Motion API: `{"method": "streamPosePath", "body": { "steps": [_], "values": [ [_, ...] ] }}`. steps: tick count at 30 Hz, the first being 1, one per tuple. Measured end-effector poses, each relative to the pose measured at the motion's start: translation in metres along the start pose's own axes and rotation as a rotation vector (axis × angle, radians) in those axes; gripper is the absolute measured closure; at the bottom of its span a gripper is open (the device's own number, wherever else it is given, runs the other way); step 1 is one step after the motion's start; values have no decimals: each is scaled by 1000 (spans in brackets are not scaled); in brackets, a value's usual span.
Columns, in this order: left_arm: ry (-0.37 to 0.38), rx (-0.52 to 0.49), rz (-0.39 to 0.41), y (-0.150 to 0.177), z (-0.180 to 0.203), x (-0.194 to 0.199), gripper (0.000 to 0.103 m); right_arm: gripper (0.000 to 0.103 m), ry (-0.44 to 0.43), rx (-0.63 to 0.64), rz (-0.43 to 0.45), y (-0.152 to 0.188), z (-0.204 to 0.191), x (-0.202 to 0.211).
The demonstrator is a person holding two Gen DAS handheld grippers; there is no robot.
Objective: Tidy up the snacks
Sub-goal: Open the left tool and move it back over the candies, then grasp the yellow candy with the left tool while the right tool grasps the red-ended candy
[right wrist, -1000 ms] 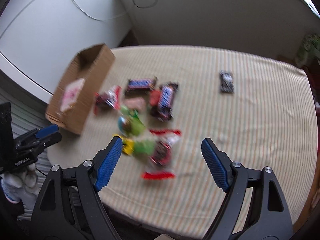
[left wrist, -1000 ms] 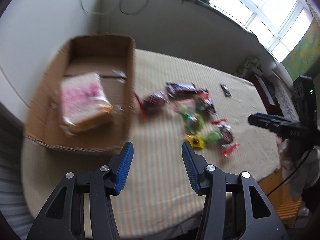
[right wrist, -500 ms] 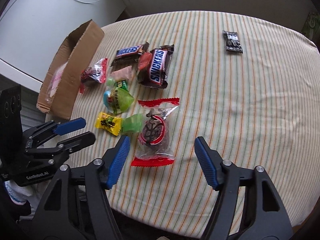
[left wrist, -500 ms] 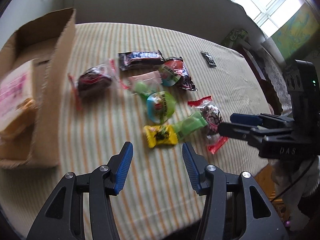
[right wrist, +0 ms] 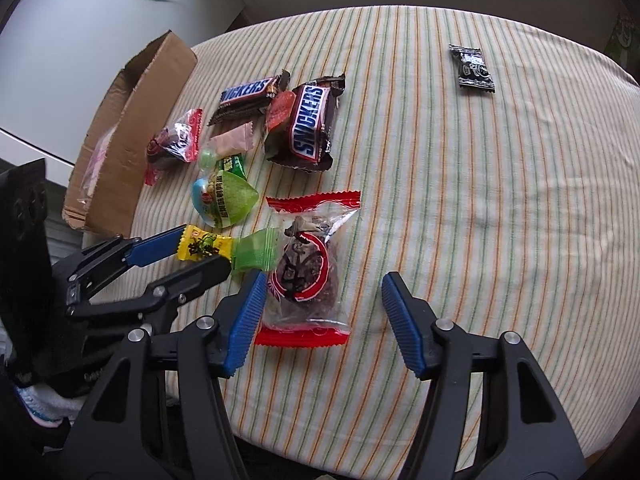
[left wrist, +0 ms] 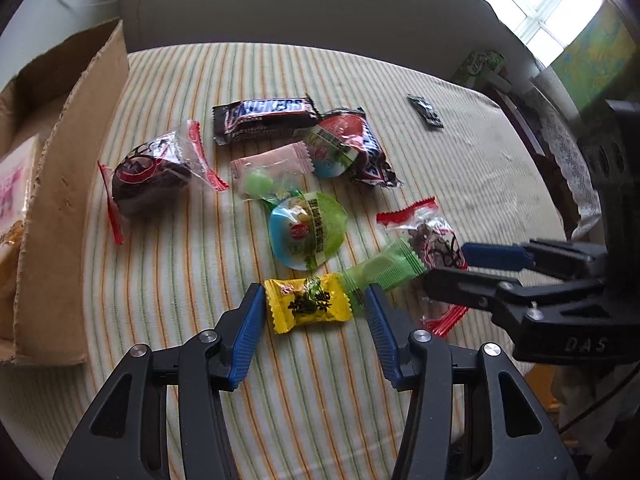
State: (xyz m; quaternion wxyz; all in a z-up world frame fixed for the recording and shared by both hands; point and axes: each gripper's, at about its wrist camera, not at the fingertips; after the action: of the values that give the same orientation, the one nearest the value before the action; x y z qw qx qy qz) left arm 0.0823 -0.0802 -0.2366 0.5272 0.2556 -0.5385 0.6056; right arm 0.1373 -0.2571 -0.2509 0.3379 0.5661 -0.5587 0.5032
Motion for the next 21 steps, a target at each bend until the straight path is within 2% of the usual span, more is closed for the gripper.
{"method": "streamPosePath", "body": {
  "steps": [2,8,13,16,21],
  "values": [
    [-24,-19,9,1,1,0,69,48,-3,3,-8,-1,-3,-3],
    [-34,-18,31,3,-3,1,87,57,23,5,-16,-6,-6,-7],
    [-21,-41,65,6,5,3,92,60,23,6,-10,-9,-8,-9],
    [11,9,78,5,-1,6,92,64,12,-10,4,-10,-7,-7],
    [13,42,95,3,-7,11,93,67,2,-36,23,-8,-1,0]
  ]
}}
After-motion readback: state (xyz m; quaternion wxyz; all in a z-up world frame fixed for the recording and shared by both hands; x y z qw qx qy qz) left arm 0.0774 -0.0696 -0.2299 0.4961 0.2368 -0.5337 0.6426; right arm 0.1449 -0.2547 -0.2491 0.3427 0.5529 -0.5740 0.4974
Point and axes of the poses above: each gripper's, at about its wrist camera, not at the fingertips, and x roughly against the way its jaws point, z to its right, y to its underside, and after that the axes turned 2 degrees about y, right-handed
